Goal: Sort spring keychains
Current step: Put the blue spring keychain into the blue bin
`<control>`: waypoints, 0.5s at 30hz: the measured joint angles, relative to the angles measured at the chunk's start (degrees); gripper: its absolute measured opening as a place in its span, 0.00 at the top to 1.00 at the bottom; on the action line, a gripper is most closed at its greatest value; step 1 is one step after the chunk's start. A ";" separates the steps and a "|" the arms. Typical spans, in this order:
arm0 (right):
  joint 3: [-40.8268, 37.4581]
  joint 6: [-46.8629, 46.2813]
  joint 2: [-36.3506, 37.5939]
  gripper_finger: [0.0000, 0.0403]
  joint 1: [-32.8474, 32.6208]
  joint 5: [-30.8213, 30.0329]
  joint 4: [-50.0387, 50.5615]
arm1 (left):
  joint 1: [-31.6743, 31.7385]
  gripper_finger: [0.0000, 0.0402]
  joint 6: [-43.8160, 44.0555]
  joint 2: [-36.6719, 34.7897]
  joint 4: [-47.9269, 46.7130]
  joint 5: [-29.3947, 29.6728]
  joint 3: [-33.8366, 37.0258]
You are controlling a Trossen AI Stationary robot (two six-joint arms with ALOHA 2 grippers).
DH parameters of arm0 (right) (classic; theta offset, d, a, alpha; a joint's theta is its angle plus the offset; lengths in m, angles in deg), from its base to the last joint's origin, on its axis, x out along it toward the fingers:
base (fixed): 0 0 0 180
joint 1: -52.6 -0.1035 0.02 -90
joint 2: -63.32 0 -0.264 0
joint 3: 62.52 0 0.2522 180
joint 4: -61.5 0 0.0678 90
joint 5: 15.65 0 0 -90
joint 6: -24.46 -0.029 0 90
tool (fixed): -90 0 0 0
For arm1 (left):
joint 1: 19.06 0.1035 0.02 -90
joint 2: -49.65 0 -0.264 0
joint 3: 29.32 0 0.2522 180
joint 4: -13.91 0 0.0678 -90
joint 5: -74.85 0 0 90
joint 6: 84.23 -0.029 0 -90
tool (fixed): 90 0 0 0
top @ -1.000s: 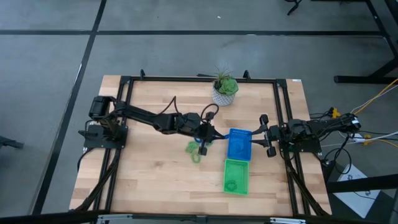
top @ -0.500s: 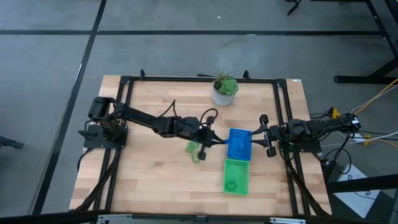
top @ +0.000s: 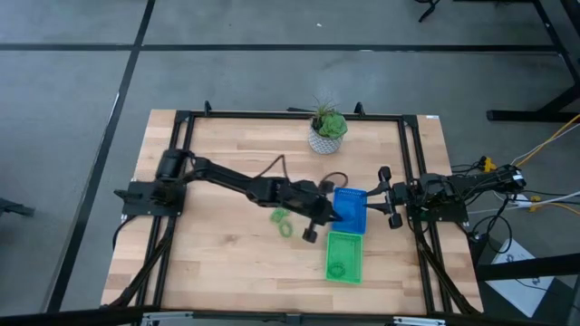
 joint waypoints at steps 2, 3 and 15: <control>0.00 0.00 0.00 0.66 -0.02 -0.02 0.00 | 0.00 0.99 -0.17 2.33 -2.03 0.05 -3.04; 0.00 0.02 0.00 0.66 -0.02 -0.02 0.00 | 0.00 0.99 -0.18 3.39 -3.21 0.07 -4.23; 0.00 0.02 0.00 0.66 -0.02 -0.02 0.00 | 1.12 0.99 -1.22 9.17 -6.15 0.15 -8.08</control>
